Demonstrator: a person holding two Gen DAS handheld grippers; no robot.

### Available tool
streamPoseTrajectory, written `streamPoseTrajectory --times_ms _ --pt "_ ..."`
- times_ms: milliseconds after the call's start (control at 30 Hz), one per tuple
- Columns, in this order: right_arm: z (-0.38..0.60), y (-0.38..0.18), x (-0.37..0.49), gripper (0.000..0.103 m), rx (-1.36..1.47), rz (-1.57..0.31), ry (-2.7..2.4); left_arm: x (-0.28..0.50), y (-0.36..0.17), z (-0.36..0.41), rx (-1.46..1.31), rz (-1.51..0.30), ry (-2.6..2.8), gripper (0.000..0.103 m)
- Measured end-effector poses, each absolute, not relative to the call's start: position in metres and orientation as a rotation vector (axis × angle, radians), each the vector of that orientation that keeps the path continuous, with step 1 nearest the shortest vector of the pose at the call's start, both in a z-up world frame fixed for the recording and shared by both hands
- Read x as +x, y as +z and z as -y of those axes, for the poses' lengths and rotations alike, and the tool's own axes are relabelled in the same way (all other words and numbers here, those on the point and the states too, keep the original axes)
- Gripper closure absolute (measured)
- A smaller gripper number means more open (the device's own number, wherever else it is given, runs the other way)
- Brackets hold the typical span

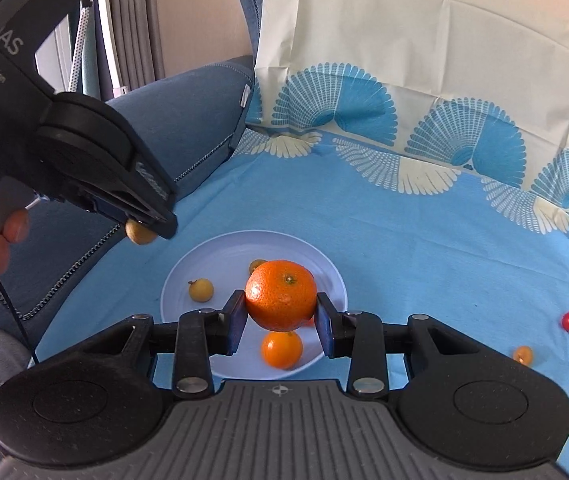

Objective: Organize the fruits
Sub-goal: 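Open both grippers to drop the orange and yellow fruit onto the plate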

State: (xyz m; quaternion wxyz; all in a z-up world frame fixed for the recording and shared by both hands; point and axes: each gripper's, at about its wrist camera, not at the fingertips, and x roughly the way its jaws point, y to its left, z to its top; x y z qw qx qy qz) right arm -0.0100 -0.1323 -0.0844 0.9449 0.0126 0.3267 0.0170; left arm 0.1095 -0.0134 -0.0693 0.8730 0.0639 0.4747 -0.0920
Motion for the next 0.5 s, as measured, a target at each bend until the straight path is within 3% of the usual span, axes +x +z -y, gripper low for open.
streamPoseTrajectory --times_ms 433,467,500 --pt "0.127 -0.121 0.033 0.065 0.003 -0.755 0.057 0.141 -0.12 0.025 0.18 -1.07 -0.205 0.075" --pt "0.127 -0.122 0.036 0.065 0.0 -0.758 0.057 0.143 -0.122 0.025 0.184 -1.069 -0.214 0.072" --pt "0.126 -0.123 0.038 0.065 -0.002 -0.76 0.058 0.143 -0.122 0.026 0.191 -1.067 -0.225 0.05"
